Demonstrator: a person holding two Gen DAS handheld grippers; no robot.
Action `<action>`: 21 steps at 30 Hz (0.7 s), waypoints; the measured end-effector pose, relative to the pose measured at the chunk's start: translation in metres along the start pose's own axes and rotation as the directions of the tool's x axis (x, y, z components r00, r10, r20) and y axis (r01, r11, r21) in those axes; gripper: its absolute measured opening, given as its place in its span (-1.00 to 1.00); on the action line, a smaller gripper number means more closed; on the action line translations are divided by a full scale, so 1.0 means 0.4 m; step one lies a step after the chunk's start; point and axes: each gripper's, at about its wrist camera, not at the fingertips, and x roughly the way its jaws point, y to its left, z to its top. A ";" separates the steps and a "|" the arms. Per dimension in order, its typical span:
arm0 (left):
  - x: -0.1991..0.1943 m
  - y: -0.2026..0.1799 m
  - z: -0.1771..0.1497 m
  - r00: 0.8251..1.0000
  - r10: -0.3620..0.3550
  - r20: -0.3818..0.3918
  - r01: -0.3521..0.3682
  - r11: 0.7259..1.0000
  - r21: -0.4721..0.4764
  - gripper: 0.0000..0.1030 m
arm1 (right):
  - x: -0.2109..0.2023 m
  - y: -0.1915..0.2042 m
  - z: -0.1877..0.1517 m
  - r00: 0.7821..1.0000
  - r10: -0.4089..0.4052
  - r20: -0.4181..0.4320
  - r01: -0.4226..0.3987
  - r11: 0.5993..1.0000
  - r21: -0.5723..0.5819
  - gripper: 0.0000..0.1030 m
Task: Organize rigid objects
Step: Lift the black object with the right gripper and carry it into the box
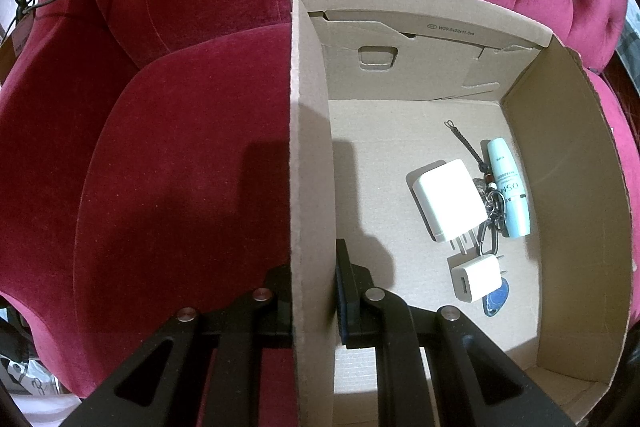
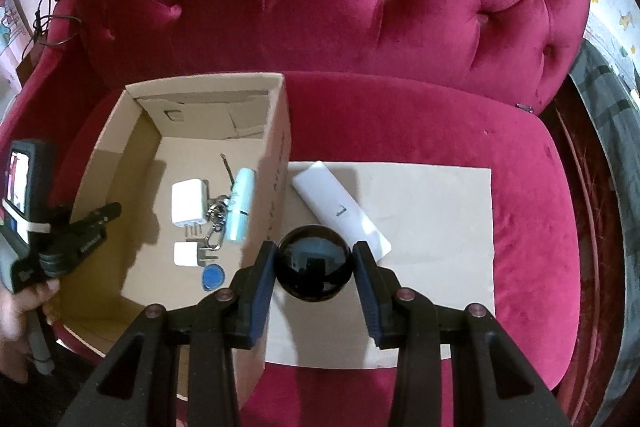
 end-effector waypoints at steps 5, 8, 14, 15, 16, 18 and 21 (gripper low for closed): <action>-0.001 -0.002 0.001 1.000 0.000 0.000 0.000 1.000 0.000 -0.72 | -0.022 0.034 0.018 1.000 0.013 0.010 -0.013 1.000 -0.018 -0.20; -0.001 -0.002 0.001 1.000 -0.001 0.000 0.001 1.000 -0.001 -0.72 | -0.030 0.056 0.026 1.000 0.021 0.014 -0.021 0.999 -0.030 -0.20; -0.001 -0.001 0.001 1.000 -0.002 0.000 0.002 1.000 -0.002 -0.72 | -0.033 0.099 0.042 0.999 0.048 0.023 -0.047 0.998 -0.050 -0.20; -0.001 -0.001 0.001 1.000 -0.001 0.000 0.001 1.000 -0.001 -0.72 | -0.033 0.108 0.044 0.998 0.054 0.025 -0.052 0.997 -0.054 -0.20; -0.001 -0.001 0.001 1.000 -0.002 0.000 0.002 1.000 -0.001 -0.72 | -0.031 0.118 0.045 0.998 0.058 0.027 -0.056 0.997 -0.060 -0.20; -0.001 -0.001 0.001 1.000 -0.003 0.000 0.003 1.000 -0.003 -0.72 | -0.028 0.132 0.047 0.998 0.064 0.027 -0.062 0.996 -0.067 -0.20; -0.001 0.001 0.001 1.000 -0.004 -0.001 0.004 1.000 -0.003 -0.72 | -0.018 0.160 0.048 0.997 0.074 0.022 -0.072 0.994 -0.082 -0.20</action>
